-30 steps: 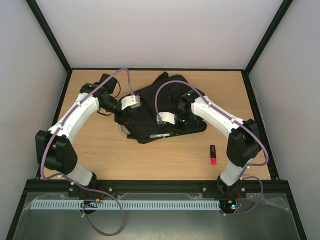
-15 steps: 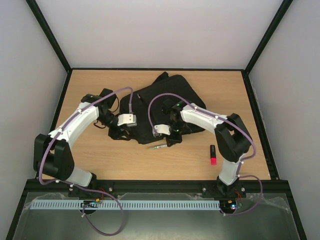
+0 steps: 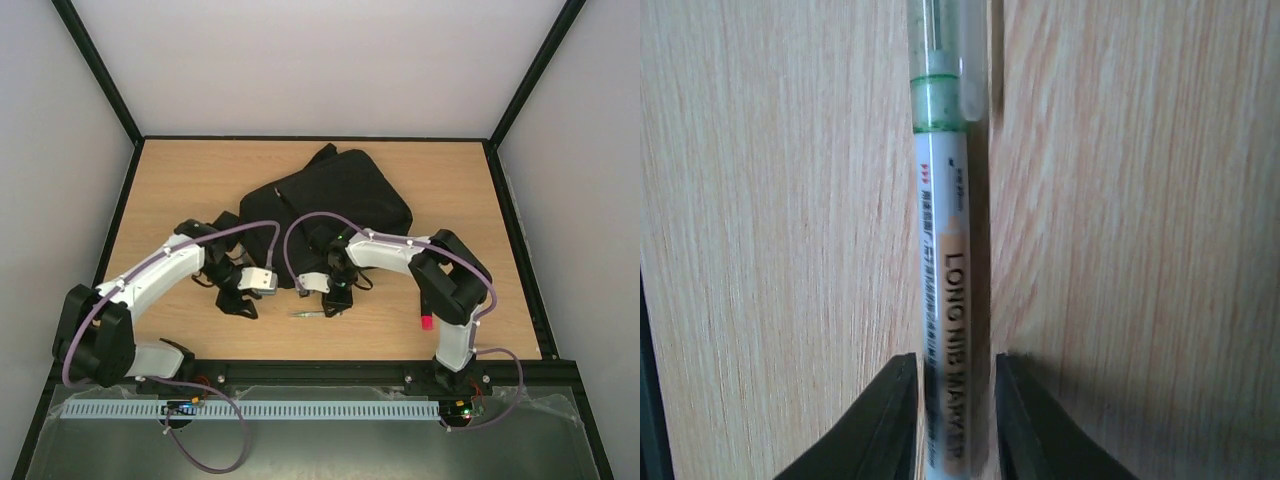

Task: Pack the student bag
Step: Pick up the stationery from the center of the board.

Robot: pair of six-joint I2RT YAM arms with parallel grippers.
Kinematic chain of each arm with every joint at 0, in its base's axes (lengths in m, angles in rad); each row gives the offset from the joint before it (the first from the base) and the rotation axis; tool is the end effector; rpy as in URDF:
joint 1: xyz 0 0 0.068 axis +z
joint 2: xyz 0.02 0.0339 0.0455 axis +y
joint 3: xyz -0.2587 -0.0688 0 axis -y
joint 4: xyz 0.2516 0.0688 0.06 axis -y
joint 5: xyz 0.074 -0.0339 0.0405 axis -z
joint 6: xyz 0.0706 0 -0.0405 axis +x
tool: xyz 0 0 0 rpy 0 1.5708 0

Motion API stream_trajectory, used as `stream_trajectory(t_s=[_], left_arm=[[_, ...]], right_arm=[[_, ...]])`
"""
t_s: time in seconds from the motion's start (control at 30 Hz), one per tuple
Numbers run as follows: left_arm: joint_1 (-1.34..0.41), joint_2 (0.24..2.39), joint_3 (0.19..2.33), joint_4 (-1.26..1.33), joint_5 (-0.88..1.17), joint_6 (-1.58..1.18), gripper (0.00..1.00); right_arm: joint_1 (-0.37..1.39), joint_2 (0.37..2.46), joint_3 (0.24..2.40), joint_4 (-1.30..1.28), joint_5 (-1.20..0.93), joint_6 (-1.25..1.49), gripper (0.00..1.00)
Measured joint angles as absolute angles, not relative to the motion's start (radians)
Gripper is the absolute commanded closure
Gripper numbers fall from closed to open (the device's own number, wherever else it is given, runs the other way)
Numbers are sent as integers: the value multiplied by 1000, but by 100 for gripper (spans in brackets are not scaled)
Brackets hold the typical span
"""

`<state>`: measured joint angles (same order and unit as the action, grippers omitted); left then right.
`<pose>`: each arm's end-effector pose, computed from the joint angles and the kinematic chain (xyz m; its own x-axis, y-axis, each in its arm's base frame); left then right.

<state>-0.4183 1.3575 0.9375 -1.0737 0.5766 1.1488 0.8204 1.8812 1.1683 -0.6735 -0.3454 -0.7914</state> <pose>0.1943 -0.1285 0.1857 -0.0275 0.8492 -0.5274 0.9863 -0.0627 -0.1524 0.2241 0.2755 0.1026 0.0485 -0.9295 -0.3656 -0.9903 -0.0924 0.1035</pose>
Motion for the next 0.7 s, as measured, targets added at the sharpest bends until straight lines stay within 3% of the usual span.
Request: stream_trajectory(t_s=[0.17, 0.43, 0.7], left_arm=[[-517, 1349, 894, -1008, 550, 1089, 45], [-654, 1407, 894, -841, 519, 977, 51], [-735, 1520, 894, -677, 440, 876, 53]], right_arm=[[822, 1809, 1143, -673, -335, -744, 58], [760, 1549, 1127, -697, -344, -720, 58], [541, 1420, 1104, -700, -386, -635, 57]])
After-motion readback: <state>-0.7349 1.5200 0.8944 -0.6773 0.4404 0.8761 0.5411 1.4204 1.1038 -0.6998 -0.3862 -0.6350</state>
